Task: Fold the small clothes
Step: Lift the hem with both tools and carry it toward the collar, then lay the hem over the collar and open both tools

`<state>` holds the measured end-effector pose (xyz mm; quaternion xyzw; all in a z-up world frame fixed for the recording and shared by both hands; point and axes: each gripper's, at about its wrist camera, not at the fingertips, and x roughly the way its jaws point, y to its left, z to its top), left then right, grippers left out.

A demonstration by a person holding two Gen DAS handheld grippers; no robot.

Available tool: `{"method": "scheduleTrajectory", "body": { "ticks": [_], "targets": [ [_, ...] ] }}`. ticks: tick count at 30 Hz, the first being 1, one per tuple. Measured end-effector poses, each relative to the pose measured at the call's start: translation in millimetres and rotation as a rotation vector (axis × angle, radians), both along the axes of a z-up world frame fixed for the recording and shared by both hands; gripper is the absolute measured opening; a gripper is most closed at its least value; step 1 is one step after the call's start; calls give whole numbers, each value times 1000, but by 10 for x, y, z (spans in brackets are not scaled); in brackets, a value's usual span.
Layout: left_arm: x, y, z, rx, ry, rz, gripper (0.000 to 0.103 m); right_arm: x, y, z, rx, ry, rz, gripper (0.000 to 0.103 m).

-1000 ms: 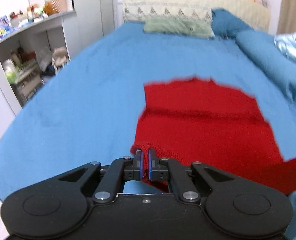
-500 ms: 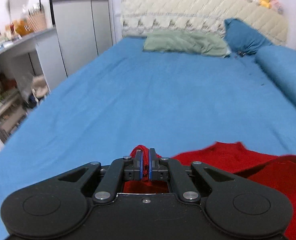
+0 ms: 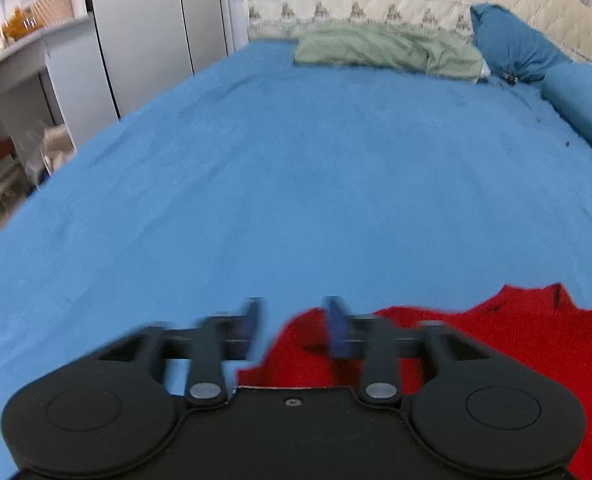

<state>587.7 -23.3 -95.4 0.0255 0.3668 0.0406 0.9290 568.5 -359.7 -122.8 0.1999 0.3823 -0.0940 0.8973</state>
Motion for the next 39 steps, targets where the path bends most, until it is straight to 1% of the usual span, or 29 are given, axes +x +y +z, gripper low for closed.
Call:
{"method": "scheduleTrajectory", "body": {
  "ticks": [1,2,3,4,5,6,8,10,12,14,15,17,18,20,22,24,26,27,28,29,31,33,35,37,39],
  "targets": [
    [-77,10,94,22,-30,-4,65,-60,23,65,-20,-28,-7,94],
    [-156,19,160,33,-47,-11,67,-139,81,135,-58,-70,1,101],
    [-250,26,226,29,-54,-27,68,-212,135,187,-87,-93,18,101],
    [-340,32,266,10,-49,-54,70,-261,203,214,-102,-97,41,101],
    [-419,17,269,-10,-32,-81,73,-321,273,211,-98,-91,70,101],
    [-501,1,238,-28,-6,-110,73,-370,338,182,-90,-80,100,101],
    [-645,-69,84,-40,56,-157,73,-433,481,67,-100,-39,147,101],
    [-750,-136,-126,-30,123,-168,73,-466,579,-86,-120,4,161,101],
    [-823,-150,-317,-38,175,-160,73,-411,597,-248,-110,52,125,101],
    [-892,-132,-443,-53,199,-143,73,-381,491,-401,-93,110,29,100],
    [-928,-130,-478,-51,200,-141,73,-396,403,-470,-67,123,-20,98],
    [-1003,-168,-497,-31,189,-151,73,-457,273,-501,8,84,-57,98],
    [-1013,-182,-480,-24,195,-155,73,-461,266,-477,15,80,-56,98],
    [-974,-191,-375,-17,201,-158,73,-468,301,-362,-8,67,-27,98],
    [-1013,-229,-231,-6,204,-153,73,-574,307,-187,-11,24,2,99],
    [-1002,-262,-68,11,204,-149,73,-706,266,81,9,-18,20,99],
    [-1049,-342,116,16,211,-162,75,-833,212,338,38,-38,36,100],
    [-1079,-390,205,12,213,-170,76,-905,208,443,34,-42,51,100],
    [-1107,-440,277,9,215,-179,82,-995,220,554,11,-52,64,101],
    [-1128,-494,322,10,217,-186,93,-1024,257,658,-29,-59,81,103],
    [-1155,-600,377,4,217,-195,99,-1171,308,765,-112,-52,103,103],
    [-1160,-689,353,-13,235,-204,99,-1296,334,706,-153,-26,114,103],
    [-1153,-798,268,-14,259,-209,99,-1369,328,536,-149,22,105,103],
    [-1152,-914,175,-1,258,-234,99,-1438,305,346,-139,65,85,103],
    [-1140,-1023,81,24,258,-258,99,-1508,305,159,-136,85,68,101]
  ]
}}
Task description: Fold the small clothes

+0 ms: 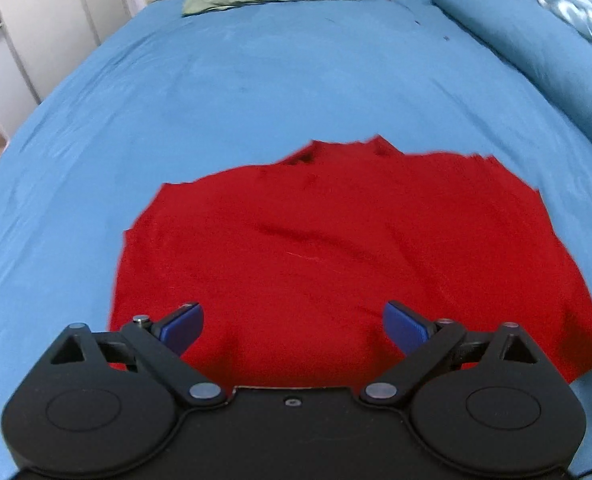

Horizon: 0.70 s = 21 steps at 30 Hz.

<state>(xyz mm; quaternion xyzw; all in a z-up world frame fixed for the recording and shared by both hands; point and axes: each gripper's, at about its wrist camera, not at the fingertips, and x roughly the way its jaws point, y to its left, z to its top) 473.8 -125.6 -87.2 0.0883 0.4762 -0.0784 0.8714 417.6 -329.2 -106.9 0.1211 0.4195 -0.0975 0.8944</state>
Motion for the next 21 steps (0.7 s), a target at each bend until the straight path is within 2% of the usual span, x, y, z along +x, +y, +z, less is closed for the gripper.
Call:
{"method": "scheduleTrajectory", "body": {
  "ticks": [4,7,13,16,17,18,20,21],
  "targets": [
    [61,-122,-264,28,26,-27,99,-70,13,-341,0,19,-36,99],
    [107,-189,-420,69,48,-27,99,-75,-23,-552,26,22,-53,86],
    [231,-127,-606,54,104,8,100,20,116,-757,-70,35,32,81],
    [290,-106,-667,45,136,32,103,18,125,-742,-54,33,86,59],
    [317,-88,-689,35,150,36,103,33,132,-731,-39,36,108,45],
    [338,-79,-704,30,159,39,103,44,139,-716,-28,41,126,36],
    [379,-60,-731,21,172,40,103,69,145,-674,-14,54,133,25],
    [397,-52,-741,18,178,40,103,80,125,-648,10,60,121,24]
  ]
}}
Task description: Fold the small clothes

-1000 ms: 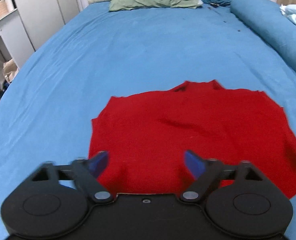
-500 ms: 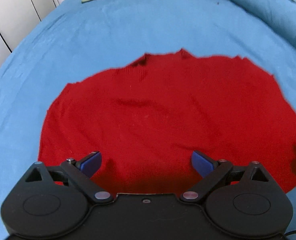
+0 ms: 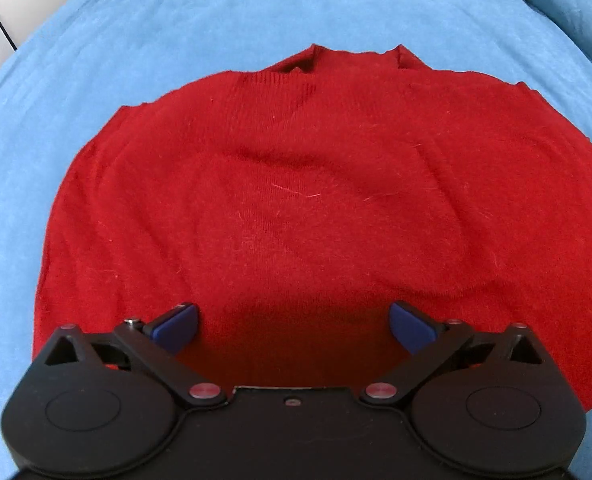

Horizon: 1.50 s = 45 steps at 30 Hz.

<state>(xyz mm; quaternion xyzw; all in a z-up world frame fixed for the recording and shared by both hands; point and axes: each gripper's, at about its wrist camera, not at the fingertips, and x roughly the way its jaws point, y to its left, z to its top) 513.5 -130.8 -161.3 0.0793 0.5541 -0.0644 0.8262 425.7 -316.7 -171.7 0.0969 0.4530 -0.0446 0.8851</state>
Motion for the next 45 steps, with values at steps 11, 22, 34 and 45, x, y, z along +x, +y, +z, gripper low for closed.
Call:
{"method": "scheduleTrajectory", "body": {
  "ticks": [11,22,34,45],
  "targets": [
    [-34,744,495,-152,-54,55,103,440,349,1220,378,-118,24,23],
    [-497,2082,227,-133,-27,107,103,1333,2896,493,320,100,564,23],
    [-886,2144,295,-186,-82,46,103,1102,2713,568,368,-11,558,93],
    [-756,1802,285,-164,-135,68,103,-226,1827,474,-3,-107,260,100]
  ]
}}
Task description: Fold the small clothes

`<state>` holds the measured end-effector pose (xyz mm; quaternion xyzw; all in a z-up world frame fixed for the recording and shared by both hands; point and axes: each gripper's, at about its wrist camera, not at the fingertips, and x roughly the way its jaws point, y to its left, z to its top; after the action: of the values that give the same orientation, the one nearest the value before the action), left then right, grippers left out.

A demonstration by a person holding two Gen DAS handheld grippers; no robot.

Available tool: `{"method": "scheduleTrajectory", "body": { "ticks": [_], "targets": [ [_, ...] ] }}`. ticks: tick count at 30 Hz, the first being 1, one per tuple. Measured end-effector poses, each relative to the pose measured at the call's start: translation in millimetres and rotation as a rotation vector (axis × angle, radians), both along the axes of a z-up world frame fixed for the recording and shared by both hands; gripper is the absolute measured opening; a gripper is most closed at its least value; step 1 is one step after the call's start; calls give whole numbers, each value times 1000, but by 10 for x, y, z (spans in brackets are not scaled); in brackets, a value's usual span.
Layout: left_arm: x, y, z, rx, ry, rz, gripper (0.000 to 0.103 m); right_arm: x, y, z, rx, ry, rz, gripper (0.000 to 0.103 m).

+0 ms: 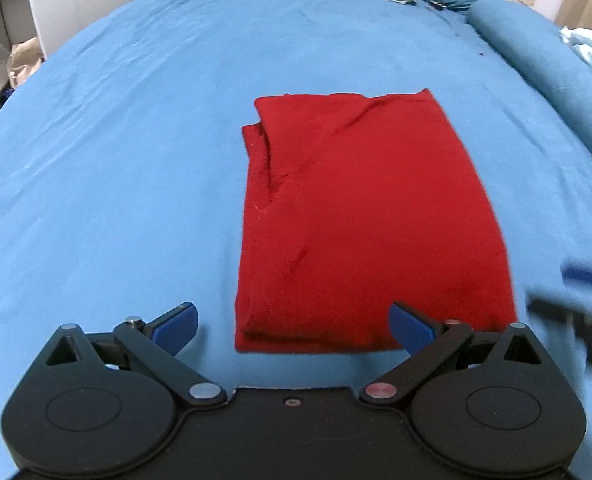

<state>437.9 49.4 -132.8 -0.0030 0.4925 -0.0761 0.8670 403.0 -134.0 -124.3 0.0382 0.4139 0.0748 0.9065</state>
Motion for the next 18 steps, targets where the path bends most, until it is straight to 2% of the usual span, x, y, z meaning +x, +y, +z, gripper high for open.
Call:
{"method": "scheduleTrajectory", "body": {
  "ticks": [5,9,11,15,18],
  "targets": [
    [123,71,-65,16,-4,52,103,-162,136,-303,-71,-4,-70,98],
    [183,116,-94,21,3,82,103,-56,370,-459,-162,-7,-65,97],
    [210,124,-105,18,9,93,103,-49,368,-544,-187,0,-25,97],
    [181,136,-74,22,7,101,103,-106,389,-578,-239,-8,12,97],
    [211,152,-111,33,8,106,103,-96,262,-551,-223,-34,-52,97]
  ]
}}
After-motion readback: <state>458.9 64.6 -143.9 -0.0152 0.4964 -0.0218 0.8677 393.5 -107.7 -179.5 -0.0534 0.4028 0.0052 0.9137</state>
